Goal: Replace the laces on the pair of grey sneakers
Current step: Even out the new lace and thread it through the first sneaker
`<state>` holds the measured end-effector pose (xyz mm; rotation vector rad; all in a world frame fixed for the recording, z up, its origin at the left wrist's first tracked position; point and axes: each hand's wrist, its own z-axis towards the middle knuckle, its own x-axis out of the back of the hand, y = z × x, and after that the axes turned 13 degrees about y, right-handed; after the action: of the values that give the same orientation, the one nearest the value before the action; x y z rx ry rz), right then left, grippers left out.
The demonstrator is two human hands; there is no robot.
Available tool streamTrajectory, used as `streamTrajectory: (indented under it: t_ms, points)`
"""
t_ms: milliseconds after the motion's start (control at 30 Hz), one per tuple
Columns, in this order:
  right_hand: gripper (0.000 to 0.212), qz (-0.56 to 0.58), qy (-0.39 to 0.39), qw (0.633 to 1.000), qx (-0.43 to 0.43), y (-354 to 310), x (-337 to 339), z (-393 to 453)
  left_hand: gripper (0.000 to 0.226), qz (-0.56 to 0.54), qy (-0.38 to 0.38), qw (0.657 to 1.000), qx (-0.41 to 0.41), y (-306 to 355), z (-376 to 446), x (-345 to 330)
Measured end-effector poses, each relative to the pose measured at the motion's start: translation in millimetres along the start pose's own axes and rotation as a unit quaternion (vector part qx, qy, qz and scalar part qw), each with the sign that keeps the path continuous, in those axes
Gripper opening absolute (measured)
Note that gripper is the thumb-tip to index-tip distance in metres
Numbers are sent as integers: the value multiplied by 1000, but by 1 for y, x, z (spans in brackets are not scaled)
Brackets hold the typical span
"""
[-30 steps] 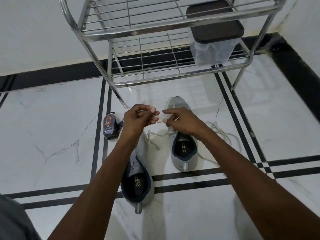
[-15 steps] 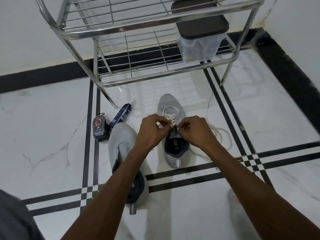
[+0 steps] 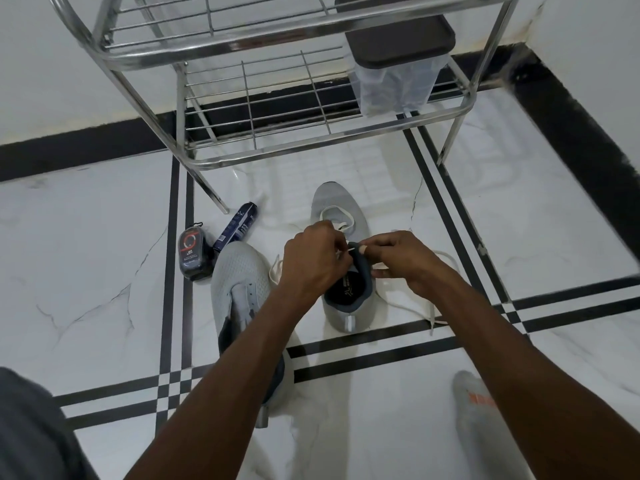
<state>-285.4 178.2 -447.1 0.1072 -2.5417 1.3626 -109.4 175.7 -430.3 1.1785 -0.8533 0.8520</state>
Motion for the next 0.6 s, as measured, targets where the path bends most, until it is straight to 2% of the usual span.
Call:
streamTrajectory:
  t_ms: [233,333,500,600]
  points:
    - [14,30,-20,998,-46,-3,2,-1,16,64,-15,998,-14,6,6,-4]
    - [14,25,-29,998,-40,-4,3,-1,16,67,-15,998,-9,7,6,-7]
    - [22,49,-47,997,-21,-3,8,1,16,-5,-22,999,26,1,0,-13]
    - [20,48,-36,998,-7,-4,6,5,14,-55,37,996,60,5,-5,-11]
